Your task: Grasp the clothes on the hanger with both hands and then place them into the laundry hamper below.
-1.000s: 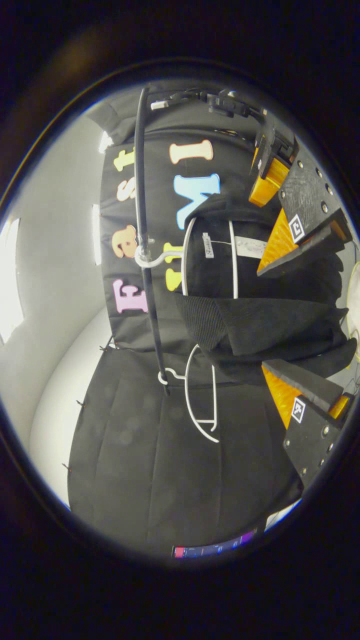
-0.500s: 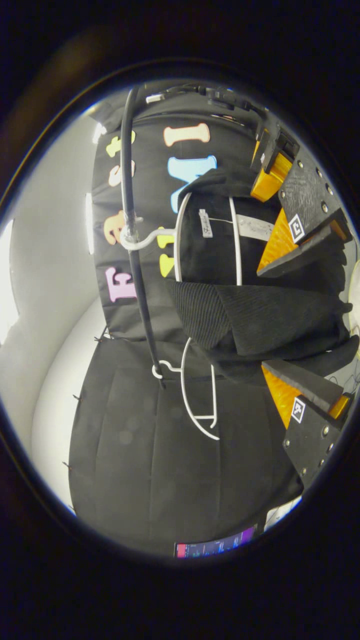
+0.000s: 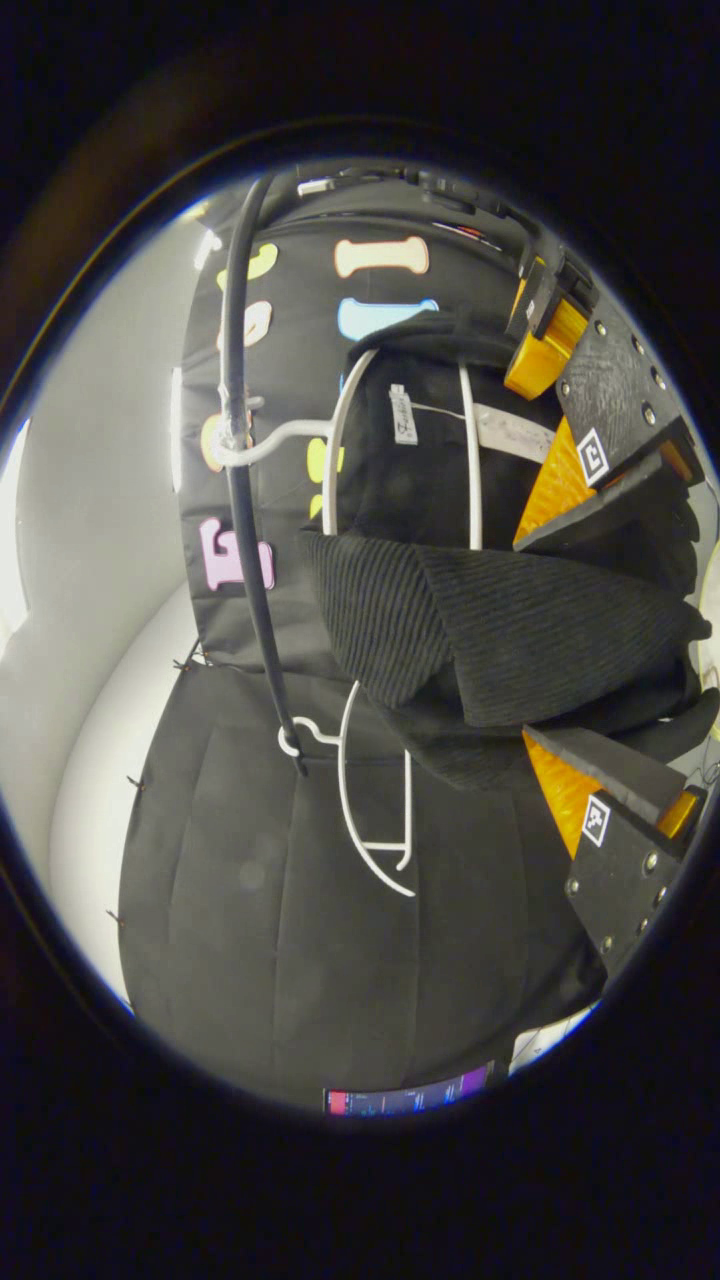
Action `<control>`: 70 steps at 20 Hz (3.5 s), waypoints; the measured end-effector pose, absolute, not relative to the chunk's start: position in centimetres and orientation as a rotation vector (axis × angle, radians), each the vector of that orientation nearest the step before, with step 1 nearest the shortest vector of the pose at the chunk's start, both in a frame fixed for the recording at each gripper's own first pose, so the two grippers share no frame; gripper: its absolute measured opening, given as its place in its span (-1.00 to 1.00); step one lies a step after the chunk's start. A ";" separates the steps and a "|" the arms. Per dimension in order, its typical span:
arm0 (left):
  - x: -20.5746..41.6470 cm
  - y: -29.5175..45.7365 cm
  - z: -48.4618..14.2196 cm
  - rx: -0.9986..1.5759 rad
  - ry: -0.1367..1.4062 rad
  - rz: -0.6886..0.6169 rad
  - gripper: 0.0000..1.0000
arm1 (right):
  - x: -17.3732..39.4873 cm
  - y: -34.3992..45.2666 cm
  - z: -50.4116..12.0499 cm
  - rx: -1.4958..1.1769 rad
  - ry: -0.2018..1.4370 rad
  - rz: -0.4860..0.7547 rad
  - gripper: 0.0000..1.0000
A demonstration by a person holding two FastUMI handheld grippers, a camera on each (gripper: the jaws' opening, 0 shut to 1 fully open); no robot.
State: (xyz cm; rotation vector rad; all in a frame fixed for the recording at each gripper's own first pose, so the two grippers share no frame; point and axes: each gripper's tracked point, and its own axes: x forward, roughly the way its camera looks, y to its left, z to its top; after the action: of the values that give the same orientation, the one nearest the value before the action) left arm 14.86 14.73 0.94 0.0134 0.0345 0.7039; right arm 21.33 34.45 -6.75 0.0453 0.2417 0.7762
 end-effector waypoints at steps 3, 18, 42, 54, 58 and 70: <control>15.2 15.1 0.6 0.007 0.038 0.700 0.64 | 21.5 34.8 -7.0 0.015 0.225 0.792 0.92; 14.7 13.4 1.7 -0.079 0.002 0.553 -1.00 | 22.6 33.6 -5.2 0.055 0.196 0.855 -0.97; 9.4 19.2 10.6 0.087 -0.052 0.579 -0.98 | 30.3 30.0 3.3 0.120 -0.114 0.640 -0.94; 11.3 23.5 13.2 0.135 0.008 0.511 -0.99 | 32.6 31.8 3.5 0.126 -0.136 0.693 -0.97; 12.1 24.8 14.3 0.170 0.035 0.484 -0.98 | 32.6 32.4 3.9 0.166 -0.132 0.745 -0.97; 12.8 27.1 8.6 0.056 0.116 0.428 -0.94 | 33.9 33.3 -0.8 0.134 -0.044 0.800 -0.97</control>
State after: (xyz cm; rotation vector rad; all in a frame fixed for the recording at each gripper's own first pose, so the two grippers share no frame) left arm 12.75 27.10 8.57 0.0562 0.1157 0.4278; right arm 33.89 33.29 -0.82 0.1341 -0.0438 0.8002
